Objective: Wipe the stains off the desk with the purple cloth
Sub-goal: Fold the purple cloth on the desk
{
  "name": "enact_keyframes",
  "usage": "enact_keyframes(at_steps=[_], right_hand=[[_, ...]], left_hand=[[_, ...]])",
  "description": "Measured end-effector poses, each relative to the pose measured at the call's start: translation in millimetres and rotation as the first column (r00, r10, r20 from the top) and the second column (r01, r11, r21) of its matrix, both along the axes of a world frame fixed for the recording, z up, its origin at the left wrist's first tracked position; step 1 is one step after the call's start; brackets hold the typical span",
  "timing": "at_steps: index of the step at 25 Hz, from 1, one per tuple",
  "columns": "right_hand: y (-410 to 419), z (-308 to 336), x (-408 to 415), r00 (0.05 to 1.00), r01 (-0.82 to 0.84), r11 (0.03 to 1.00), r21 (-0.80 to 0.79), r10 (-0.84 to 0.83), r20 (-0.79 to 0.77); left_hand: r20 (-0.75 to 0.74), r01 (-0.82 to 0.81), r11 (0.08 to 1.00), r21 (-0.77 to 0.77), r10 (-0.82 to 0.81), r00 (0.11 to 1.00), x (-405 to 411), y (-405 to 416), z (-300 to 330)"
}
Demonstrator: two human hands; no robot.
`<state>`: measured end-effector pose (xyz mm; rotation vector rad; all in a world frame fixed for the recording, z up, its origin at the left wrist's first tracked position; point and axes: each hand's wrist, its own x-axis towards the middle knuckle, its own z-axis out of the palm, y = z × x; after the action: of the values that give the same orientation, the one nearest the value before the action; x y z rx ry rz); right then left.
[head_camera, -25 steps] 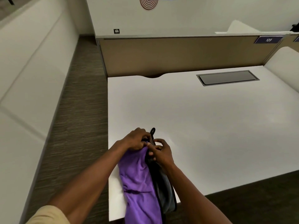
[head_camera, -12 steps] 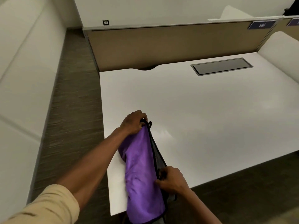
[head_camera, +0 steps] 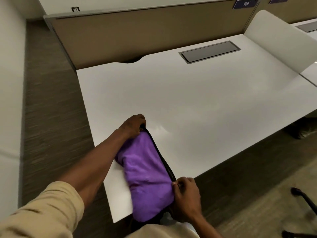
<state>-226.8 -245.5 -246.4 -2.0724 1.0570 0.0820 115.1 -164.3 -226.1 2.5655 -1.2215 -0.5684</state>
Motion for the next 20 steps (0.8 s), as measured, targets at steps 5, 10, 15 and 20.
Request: enact_keyframes(at_steps=[5,10,15,20], right_hand=[[10,-5,-5,0.991,0.126,0.991,0.039,-0.128,0.037],[9,-2,-6,0.982,0.163,0.983,0.08,-0.169,0.079],[-7,6,-8,0.986,0.112,0.985,0.13,-0.126,0.109],[-38,23,16,0.985,0.013,1.0,0.028,-0.018,0.174]], left_hand=[[-0.019,-0.022,1.0,-0.013,0.022,1.0,-2,-5,-2],[-0.025,-0.071,0.997,0.031,0.072,0.997,-5,-8,3],[-0.038,-0.063,0.998,-0.03,0.062,0.997,6,-3,13],[-0.036,-0.071,0.993,-0.095,0.068,0.997,35,26,27]])
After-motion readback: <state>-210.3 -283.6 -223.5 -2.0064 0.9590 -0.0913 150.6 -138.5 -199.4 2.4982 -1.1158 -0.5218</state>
